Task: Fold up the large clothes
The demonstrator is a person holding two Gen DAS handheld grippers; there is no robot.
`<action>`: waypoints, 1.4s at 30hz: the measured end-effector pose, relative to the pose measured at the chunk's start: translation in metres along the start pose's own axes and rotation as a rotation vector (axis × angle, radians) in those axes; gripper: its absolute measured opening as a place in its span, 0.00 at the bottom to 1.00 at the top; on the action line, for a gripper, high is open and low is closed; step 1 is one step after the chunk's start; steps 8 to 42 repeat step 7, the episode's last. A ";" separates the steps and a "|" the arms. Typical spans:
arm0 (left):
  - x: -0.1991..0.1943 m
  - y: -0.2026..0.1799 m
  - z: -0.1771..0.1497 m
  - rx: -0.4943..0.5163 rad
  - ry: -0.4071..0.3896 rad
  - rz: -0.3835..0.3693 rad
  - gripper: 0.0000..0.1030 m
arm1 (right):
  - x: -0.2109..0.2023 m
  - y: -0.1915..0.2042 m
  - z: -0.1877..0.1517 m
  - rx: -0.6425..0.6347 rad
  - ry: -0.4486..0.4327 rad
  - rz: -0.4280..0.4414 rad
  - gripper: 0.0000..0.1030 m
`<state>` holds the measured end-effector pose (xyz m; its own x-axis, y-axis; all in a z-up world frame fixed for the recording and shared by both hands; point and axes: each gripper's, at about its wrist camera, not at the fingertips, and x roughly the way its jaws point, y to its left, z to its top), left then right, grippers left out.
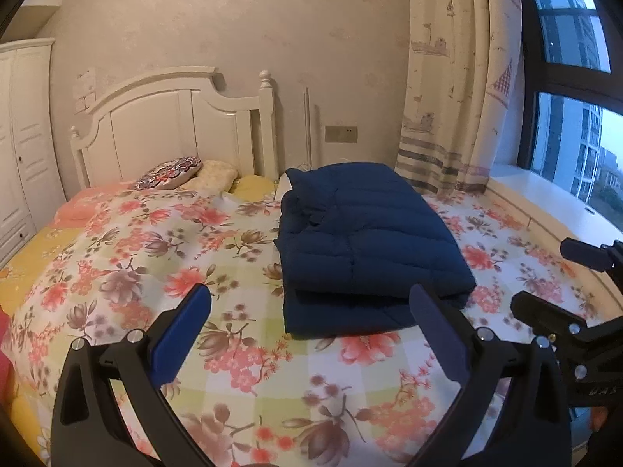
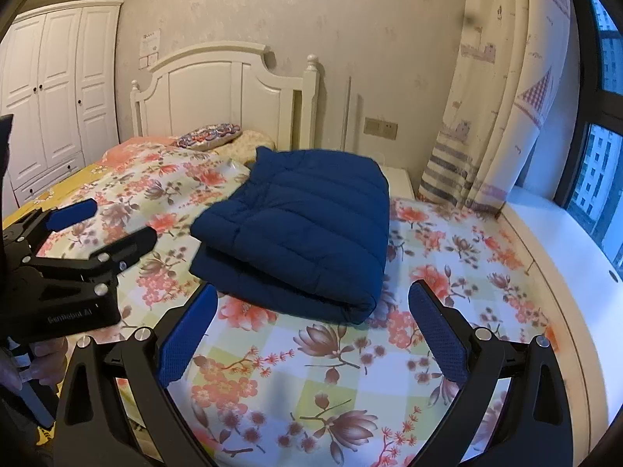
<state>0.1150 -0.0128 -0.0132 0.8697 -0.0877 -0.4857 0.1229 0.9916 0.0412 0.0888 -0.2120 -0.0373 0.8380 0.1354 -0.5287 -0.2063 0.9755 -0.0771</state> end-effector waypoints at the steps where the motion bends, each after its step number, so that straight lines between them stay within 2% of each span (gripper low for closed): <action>1: 0.007 0.000 0.000 0.011 0.015 -0.003 0.98 | 0.005 -0.005 0.000 0.003 0.007 0.002 0.93; 4: 0.033 0.017 0.006 0.033 0.055 0.037 0.98 | 0.011 -0.034 0.004 0.029 -0.008 -0.048 0.93; 7: 0.061 0.070 0.021 -0.012 0.080 0.123 0.98 | 0.015 -0.104 0.006 0.104 0.003 -0.186 0.93; 42: 0.061 0.070 0.021 -0.012 0.080 0.123 0.98 | 0.015 -0.104 0.006 0.104 0.003 -0.186 0.93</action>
